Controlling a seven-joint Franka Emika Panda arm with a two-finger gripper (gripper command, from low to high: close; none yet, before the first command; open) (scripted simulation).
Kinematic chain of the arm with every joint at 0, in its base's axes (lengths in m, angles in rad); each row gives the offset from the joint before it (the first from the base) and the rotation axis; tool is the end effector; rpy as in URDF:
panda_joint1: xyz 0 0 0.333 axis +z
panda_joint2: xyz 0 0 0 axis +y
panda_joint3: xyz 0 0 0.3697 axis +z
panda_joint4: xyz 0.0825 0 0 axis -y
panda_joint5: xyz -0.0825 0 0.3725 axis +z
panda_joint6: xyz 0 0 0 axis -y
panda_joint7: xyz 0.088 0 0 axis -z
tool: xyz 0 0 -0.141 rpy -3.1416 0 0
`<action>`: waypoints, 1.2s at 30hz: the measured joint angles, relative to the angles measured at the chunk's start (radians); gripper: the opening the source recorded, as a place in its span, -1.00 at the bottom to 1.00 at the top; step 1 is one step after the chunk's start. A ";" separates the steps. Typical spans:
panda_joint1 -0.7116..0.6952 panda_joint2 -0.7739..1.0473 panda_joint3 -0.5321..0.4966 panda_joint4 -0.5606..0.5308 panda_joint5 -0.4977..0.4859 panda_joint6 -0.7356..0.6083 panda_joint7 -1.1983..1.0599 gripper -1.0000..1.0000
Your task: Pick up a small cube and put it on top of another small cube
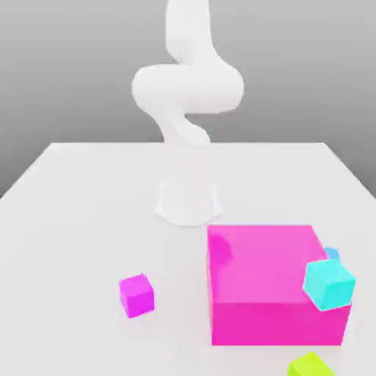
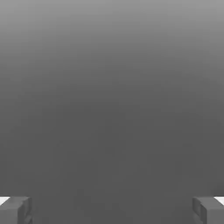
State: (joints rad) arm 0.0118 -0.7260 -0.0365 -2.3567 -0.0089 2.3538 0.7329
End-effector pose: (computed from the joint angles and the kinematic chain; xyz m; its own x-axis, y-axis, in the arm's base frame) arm 0.3522 -0.0141 0.6766 0.5472 -0.6848 0.4813 -0.5127 -0.7288 -0.4539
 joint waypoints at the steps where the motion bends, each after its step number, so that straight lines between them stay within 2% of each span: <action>1: 0.005 0.036 -0.018 -0.027 -0.004 0.026 -0.033 0.00; 18: 0.029 0.674 -0.275 -0.475 -0.001 0.473 -0.646 0.00; 22: -0.001 0.823 -0.222 -0.485 0.124 0.585 -0.780 0.00; 26: -0.135 0.966 -0.060 -0.459 0.243 0.700 -0.871 0.00; 27: -0.159 0.989 -0.034 -0.455 0.252 0.719 -0.877 -1.00; 33: -0.171 1.000 -0.021 -0.453 0.255 0.726 -0.880 -1.00; 36: -0.121 0.934 -0.083 -0.466 0.208 0.673 -0.845 -1.00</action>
State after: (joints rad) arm -0.1096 0.2077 -0.1190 -2.8225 0.1988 3.0272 -0.1118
